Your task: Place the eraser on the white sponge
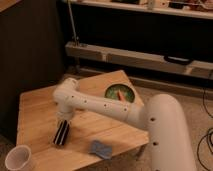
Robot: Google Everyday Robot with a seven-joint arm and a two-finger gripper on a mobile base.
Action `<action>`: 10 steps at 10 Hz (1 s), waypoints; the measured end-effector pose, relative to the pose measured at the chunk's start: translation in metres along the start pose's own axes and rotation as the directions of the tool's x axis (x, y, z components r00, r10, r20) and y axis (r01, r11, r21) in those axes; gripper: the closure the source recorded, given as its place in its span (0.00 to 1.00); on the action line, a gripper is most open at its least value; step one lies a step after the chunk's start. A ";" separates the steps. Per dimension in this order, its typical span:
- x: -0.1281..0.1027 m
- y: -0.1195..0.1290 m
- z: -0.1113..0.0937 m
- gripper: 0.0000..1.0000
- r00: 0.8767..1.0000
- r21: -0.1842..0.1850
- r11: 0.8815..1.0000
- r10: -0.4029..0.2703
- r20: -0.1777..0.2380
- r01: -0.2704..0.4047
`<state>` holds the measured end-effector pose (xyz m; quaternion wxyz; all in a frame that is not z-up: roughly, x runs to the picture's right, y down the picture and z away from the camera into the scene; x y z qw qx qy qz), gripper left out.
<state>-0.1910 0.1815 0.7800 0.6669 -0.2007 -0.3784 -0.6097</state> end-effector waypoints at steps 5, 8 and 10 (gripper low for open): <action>-0.017 0.070 -0.021 1.00 0.996 -0.014 1.000 -0.015 0.090 0.016; -0.028 0.098 -0.041 1.00 0.989 -0.045 0.998 -0.045 0.140 0.052; -0.042 0.116 -0.043 1.00 0.984 -0.070 0.995 -0.056 0.170 0.069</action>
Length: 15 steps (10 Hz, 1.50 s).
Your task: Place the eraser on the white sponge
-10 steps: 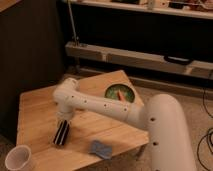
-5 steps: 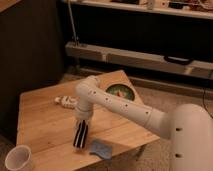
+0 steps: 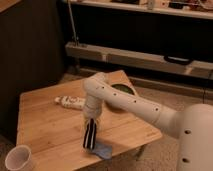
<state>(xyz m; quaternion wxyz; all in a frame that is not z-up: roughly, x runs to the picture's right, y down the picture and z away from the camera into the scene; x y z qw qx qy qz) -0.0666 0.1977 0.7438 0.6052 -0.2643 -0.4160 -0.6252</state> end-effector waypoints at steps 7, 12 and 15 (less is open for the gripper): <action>-0.043 0.024 0.033 1.00 1.000 -0.034 0.999 0.014 -0.002 -0.014; -0.047 0.030 0.040 0.57 0.999 -0.028 0.999 0.026 -0.032 -0.027; -0.046 0.038 0.043 0.24 0.996 -0.036 0.998 0.040 -0.077 -0.043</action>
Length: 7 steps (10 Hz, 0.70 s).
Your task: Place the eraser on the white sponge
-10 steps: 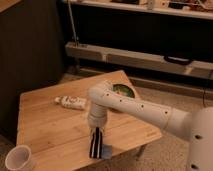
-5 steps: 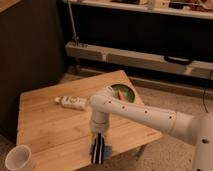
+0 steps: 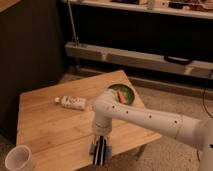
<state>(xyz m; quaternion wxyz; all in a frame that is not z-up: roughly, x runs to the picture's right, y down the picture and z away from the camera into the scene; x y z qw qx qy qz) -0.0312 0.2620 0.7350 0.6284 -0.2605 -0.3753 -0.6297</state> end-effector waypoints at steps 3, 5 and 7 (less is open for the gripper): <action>0.006 0.003 0.005 0.20 1.000 0.005 1.000 0.007 0.004 -0.007; 0.006 0.002 0.005 0.20 1.000 0.002 1.000 -0.002 0.015 0.002; 0.006 0.003 0.005 0.20 1.000 0.002 1.000 -0.003 0.016 0.003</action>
